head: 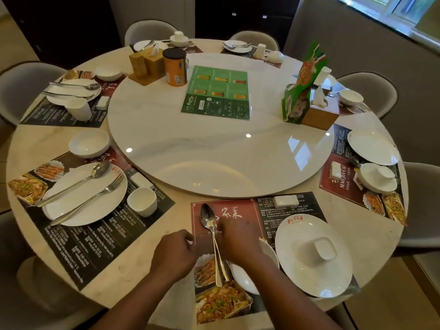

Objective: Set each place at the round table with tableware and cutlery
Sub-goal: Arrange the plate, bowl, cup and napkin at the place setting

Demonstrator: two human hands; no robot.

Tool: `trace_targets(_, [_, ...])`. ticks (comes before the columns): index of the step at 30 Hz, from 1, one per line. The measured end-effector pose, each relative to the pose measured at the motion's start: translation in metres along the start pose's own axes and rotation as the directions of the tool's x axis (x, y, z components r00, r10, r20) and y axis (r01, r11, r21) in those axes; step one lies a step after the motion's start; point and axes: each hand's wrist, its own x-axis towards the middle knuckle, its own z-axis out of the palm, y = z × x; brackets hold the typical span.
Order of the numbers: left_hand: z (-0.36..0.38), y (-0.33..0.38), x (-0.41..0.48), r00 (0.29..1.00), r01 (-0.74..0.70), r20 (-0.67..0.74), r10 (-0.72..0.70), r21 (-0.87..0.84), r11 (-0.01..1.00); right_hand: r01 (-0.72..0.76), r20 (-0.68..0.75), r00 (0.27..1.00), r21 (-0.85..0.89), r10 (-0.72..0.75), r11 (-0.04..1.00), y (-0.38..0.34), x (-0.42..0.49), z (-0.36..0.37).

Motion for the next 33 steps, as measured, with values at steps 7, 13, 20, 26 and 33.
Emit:
trace_targets(7, [-0.011,-0.026,-0.004,1.000,0.010,0.023,-0.009,-0.050,0.999,-0.113,0.000,0.994,-0.011,0.113,0.994,-0.025,0.010,0.020])
trace_targets(13, [-0.006,-0.027,-0.005,0.998,0.033,0.048,-0.028,-0.091,0.995,-0.205,0.007,0.979,0.106,0.206,0.973,-0.033,0.010,0.020])
trace_targets(20, [-0.001,-0.027,-0.002,0.997,0.036,0.072,-0.028,-0.112,0.993,-0.129,0.011,0.992,-0.017,0.129,0.992,-0.045,-0.006,0.022])
trace_targets(26, [0.007,-0.025,-0.005,0.998,0.039,0.062,-0.034,-0.088,0.995,-0.077,-0.024,0.997,-0.154,0.074,0.985,-0.047,-0.029,0.042])
trace_targets(33, [0.005,-0.018,-0.008,0.998,0.057,0.020,-0.057,-0.031,0.998,0.052,-0.119,0.991,-0.127,-0.067,0.991,-0.031,-0.038,0.037])
